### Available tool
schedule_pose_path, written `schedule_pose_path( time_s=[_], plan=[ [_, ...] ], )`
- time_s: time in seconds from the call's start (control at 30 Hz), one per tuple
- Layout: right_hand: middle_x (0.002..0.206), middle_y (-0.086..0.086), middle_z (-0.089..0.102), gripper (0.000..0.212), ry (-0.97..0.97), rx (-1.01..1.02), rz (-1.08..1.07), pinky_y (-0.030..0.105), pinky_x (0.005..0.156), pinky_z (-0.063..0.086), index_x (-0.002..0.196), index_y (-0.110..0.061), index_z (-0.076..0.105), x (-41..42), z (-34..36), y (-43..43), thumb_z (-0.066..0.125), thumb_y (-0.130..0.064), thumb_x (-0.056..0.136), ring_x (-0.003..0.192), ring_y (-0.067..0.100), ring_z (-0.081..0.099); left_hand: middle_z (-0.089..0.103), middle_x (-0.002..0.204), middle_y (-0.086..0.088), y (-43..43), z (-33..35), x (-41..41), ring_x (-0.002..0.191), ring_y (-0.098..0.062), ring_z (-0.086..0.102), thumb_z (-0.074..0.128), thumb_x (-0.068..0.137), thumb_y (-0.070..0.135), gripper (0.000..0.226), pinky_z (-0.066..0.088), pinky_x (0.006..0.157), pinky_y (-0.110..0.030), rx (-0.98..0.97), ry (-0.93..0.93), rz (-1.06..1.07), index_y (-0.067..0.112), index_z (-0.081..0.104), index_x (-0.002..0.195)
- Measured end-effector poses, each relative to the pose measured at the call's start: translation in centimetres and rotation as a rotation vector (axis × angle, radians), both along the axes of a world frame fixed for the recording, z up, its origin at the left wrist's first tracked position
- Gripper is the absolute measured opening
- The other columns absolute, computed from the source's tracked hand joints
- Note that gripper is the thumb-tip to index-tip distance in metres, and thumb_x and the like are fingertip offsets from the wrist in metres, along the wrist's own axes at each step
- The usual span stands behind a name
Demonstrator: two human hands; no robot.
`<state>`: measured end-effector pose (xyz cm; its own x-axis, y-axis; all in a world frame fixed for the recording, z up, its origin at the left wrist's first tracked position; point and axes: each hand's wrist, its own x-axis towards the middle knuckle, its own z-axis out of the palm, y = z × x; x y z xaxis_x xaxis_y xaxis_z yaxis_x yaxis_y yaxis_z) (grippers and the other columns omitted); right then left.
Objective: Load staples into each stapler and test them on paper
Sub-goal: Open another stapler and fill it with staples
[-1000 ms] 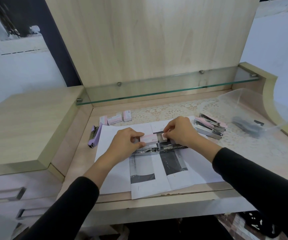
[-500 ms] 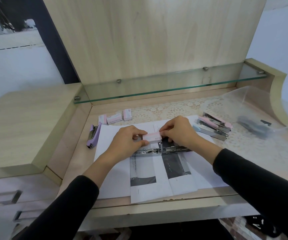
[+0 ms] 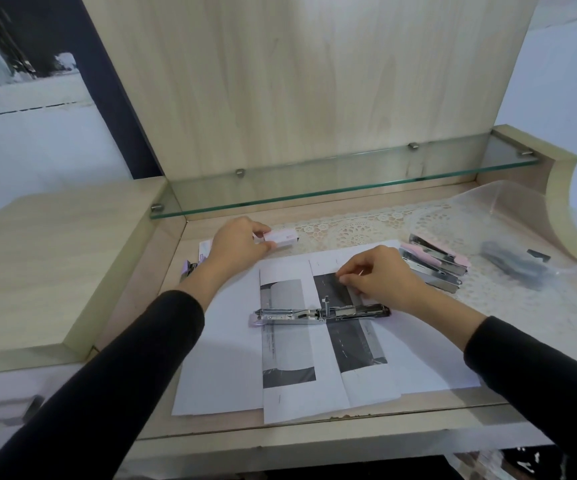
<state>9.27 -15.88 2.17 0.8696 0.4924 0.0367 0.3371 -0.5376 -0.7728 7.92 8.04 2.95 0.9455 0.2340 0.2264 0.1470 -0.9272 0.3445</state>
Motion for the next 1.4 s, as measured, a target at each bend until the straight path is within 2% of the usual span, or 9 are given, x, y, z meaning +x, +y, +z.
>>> schedule_pose_path(
  time_s=[0.17,0.37,0.53,0.67,0.8,1.0,1.1,1.23,1.4],
  plan=[
    [0.053,-0.008,0.059,0.009,0.024,0.024,0.002,0.017,0.055,0.049,0.084,-0.008,0.073,-0.2,-0.4,-1.0,0.064,-0.006,0.081,0.037,-0.001,0.050,0.062,0.107,-0.004,-0.6,-0.1,1.6,0.100,-0.021,0.050,0.064,0.082,0.040,0.042,0.035,0.071,-0.028,0.183,0.029,0.014,0.017,0.062,0.117],
    [0.040,-0.024,0.052,0.010,-0.010,0.034,0.027,0.003,0.046,0.038,0.086,-0.004,0.073,-0.5,-0.4,-1.7,0.065,-0.004,0.080,0.041,-0.008,0.051,0.062,0.108,-0.004,-1.0,-1.0,1.8,0.107,-0.023,0.049,0.067,0.080,0.039,0.046,0.037,0.084,-0.032,0.151,0.071,0.027,0.016,0.061,0.119],
    [0.061,-0.014,0.059,0.012,-0.055,0.014,0.063,0.005,0.047,0.038,0.088,-0.008,0.073,-1.0,-0.2,-2.3,0.063,-0.005,0.081,0.048,-0.001,0.053,0.063,0.101,-0.004,-2.0,-0.8,0.1,0.095,-0.022,0.051,0.064,0.083,0.038,0.037,0.038,0.079,-0.031,0.025,0.016,-0.024,0.016,0.065,0.113],
    [0.077,-0.002,0.069,0.009,-0.059,0.002,0.111,0.007,0.053,0.042,0.086,-0.013,0.073,-1.6,-0.3,-3.2,0.069,-0.013,0.078,0.057,0.005,0.053,0.064,0.097,0.003,-5.2,-0.3,-3.9,0.083,-0.011,0.055,0.059,0.087,0.032,0.023,0.044,0.079,-0.028,-0.207,-0.058,-0.131,0.017,0.070,0.101],
    [0.082,-0.005,0.067,0.019,-0.147,-0.118,0.160,0.012,0.060,0.040,0.091,-0.019,0.072,-2.2,-0.8,-4.0,0.075,-0.023,0.072,0.066,0.006,0.053,0.063,0.095,0.008,-7.8,-0.6,-7.9,0.091,-0.007,0.055,0.057,0.090,0.026,0.020,0.042,0.086,-0.023,-0.317,-0.082,-0.222,0.017,0.071,0.101],
    [0.084,-0.004,0.064,0.028,-0.332,-0.140,0.225,0.009,0.060,0.032,0.102,-0.027,0.070,-2.9,-1.5,-4.3,0.069,-0.013,0.077,0.071,0.011,0.051,0.061,0.112,0.007,-9.2,-3.6,-10.2,0.106,-0.011,0.051,0.062,0.086,0.031,0.033,0.037,0.095,-0.027,-0.148,-0.039,-0.285,0.018,0.061,0.117],
    [0.084,0.002,0.065,0.031,-0.397,-0.113,0.264,0.018,0.059,0.032,0.099,-0.030,0.071,-3.1,-2.1,-4.4,0.065,-0.006,0.080,0.073,0.011,0.045,0.064,0.108,0.002,-9.6,-4.6,-10.3,0.101,-0.017,0.052,0.062,0.087,0.023,0.026,0.035,0.089,-0.026,-0.083,-0.134,-0.255,0.013,0.064,0.110],
    [0.092,0.001,0.058,0.037,-0.426,-0.161,0.278,0.012,0.056,0.026,0.105,-0.034,0.068,-3.7,-2.2,-4.5,0.056,-0.005,0.085,0.075,0.009,0.041,0.065,0.093,-0.002,-9.7,-5.2,-10.4,0.085,-0.021,0.057,0.066,0.082,0.012,0.014,0.043,0.076,-0.029,-0.123,-0.235,-0.236,0.009,0.070,0.095],
    [0.090,-0.008,0.047,0.034,-0.415,-0.165,0.263,0.014,0.060,0.028,0.109,-0.034,0.066,-4.1,-2.5,-4.5,0.056,-0.011,0.086,0.081,0.007,0.040,0.064,0.089,-0.003,-9.7,-5.2,-10.4,0.080,-0.019,0.056,0.067,0.081,0.011,0.014,0.038,0.072,-0.025,-0.115,-0.267,-0.235,0.009,0.071,0.095]
  ],
)
